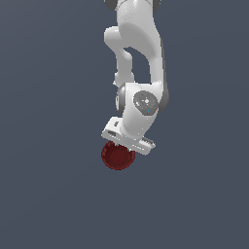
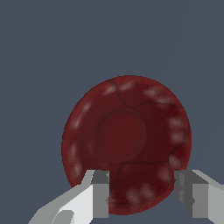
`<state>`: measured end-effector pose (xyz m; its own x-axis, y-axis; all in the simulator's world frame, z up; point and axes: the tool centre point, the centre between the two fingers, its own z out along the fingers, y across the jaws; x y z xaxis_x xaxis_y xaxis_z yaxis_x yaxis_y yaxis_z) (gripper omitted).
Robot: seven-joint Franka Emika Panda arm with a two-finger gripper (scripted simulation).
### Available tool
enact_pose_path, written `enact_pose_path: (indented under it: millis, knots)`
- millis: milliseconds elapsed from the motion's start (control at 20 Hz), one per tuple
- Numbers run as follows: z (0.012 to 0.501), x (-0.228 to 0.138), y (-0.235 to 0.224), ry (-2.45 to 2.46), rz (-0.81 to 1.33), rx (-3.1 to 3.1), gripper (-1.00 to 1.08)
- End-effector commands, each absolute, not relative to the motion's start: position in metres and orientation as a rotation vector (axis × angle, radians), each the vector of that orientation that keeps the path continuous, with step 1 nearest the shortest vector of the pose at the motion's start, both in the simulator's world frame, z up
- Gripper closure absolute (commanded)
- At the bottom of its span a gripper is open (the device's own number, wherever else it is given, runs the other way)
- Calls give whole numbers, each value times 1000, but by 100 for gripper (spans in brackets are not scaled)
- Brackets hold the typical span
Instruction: Pick up the object and move it to a goal position.
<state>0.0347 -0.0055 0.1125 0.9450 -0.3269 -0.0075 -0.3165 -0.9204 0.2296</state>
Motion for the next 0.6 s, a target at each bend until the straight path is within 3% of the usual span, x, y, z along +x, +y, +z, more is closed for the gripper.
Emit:
enact_pose_path:
  millis: [0, 550]
  knots:
    - [107, 41, -2, -533, -51, 2832, -20]
    - [87, 66, 18, -729, 64, 2644, -20]
